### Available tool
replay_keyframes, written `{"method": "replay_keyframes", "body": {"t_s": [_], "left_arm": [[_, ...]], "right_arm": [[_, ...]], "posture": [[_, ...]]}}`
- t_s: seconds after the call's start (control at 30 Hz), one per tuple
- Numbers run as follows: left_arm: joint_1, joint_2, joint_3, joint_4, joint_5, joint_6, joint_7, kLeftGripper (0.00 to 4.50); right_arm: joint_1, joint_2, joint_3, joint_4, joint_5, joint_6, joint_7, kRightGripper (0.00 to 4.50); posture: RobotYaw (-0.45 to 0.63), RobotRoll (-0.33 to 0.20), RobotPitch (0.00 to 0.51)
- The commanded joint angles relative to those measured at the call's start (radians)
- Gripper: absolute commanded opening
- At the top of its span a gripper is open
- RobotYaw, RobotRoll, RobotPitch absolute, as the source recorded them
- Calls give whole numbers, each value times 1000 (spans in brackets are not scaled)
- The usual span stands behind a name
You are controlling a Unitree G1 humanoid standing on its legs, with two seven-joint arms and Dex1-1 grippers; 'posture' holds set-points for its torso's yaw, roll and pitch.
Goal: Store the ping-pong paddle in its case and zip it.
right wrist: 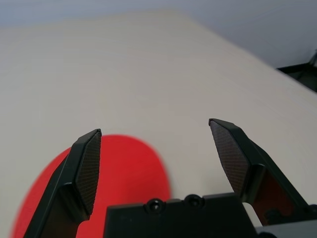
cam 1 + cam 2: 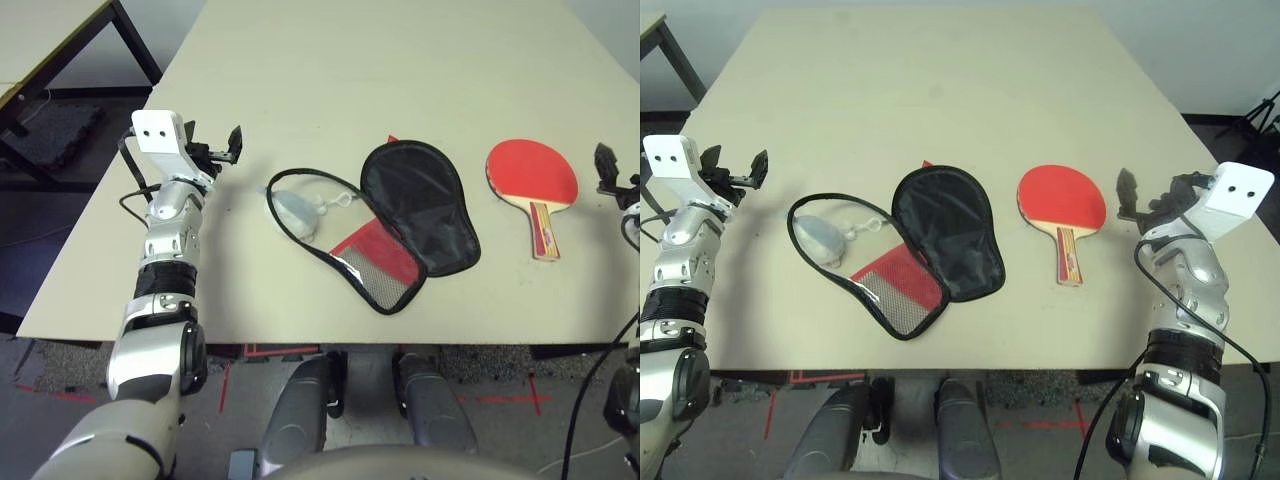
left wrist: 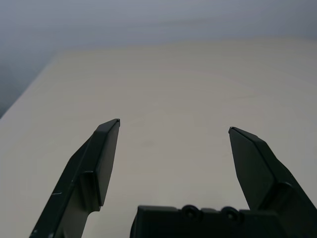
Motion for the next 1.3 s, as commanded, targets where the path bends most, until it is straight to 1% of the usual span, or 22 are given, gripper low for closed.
{"method": "replay_keyframes", "body": {"t_s": [0.03,0.13,0.2,0.3,0.43,0.6,0.7,0.8,0.93,1.1,1.3], "left_arm": [[-35,48,-56,-83,-32,146,-144,4500],[-75,74,-120,-178,-67,285,-277,4500],[-91,77,-165,-254,-75,321,-344,4500],[-85,58,-196,-341,-97,387,-370,4500],[-65,21,-262,-422,-88,410,-397,4500],[-63,-13,-337,-432,-48,398,-414,4500],[-56,-47,-373,-428,-35,412,-410,4500],[-37,-65,-386,-432,-26,408,-406,4500],[11,-111,-416,-440,-5,399,-392,4500],[33,-157,-435,-453,0,423,-370,4500],[39,-185,-456,-444,17,423,-357,4500]], "right_arm": [[21,0,29,-124,24,168,-30,4488],[9,19,39,-207,41,276,-61,4488],[4,39,41,-259,52,338,-90,4488],[5,72,33,-317,60,406,-130,4488],[14,120,15,-375,68,480,-185,4488],[37,150,8,-419,69,537,-221,4488],[57,161,3,-451,70,573,-239,4488],[75,166,0,-476,65,594,-250,4488],[114,168,11,-494,51,624,-259,4488],[114,183,20,-500,52,682,-274,4488],[119,198,44,-487,29,726,-279,4488]], "posture": [[-53,0,183],[-45,0,176],[-45,0,171],[-57,0,169],[-67,0,170],[-88,0,174],[-105,0,176],[-116,0,177],[-132,0,176],[-143,0,173],[-140,0,171]]}}
